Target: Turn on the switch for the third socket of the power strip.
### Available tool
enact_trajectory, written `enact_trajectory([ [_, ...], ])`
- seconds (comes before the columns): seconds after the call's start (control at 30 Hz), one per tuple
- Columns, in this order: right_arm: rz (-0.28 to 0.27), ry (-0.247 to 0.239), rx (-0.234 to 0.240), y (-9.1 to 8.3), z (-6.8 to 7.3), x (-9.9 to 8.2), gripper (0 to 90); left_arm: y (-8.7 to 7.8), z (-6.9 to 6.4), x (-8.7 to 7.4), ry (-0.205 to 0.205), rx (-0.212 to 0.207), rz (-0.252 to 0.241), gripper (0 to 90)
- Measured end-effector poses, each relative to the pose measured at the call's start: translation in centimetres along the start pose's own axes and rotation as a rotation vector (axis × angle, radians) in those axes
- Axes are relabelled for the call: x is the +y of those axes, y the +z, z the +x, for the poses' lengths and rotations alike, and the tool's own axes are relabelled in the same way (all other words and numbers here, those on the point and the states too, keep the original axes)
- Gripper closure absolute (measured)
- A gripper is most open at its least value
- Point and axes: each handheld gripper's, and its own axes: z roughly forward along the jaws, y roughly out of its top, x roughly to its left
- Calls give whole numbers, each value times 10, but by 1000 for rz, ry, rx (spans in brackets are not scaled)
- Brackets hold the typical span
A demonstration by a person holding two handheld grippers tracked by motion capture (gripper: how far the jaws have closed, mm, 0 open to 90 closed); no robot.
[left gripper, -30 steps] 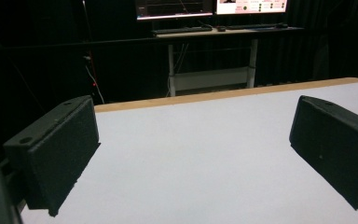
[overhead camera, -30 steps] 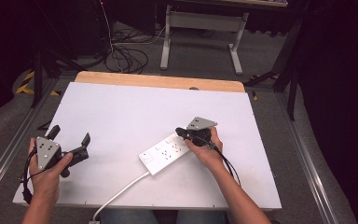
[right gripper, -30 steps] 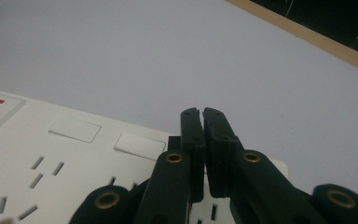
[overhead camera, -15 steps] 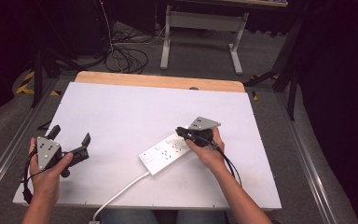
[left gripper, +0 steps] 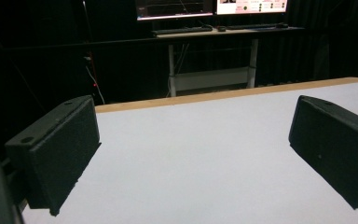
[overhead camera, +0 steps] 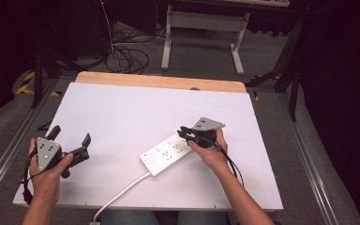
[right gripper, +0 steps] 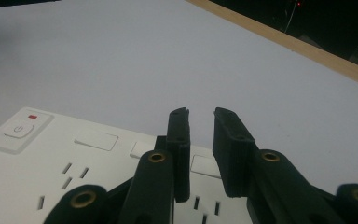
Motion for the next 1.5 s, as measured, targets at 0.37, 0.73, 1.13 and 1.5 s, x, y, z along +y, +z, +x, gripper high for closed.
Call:
enact_trajectory([
  [0.37,-28,25,-4,-11,-3,1,710,0,0,0,5,-2,5,23],
  [0.73,-48,41,-4,-25,-4,0,653,1,-1,0,5,-4,6,24],
  [1.13,-61,57,-6,-36,-7,-2,576,1,-2,0,6,-9,7,24],
  [1.5,-112,95,19,-42,-9,-4,499,2,-2,0,10,-9,7,24],
])
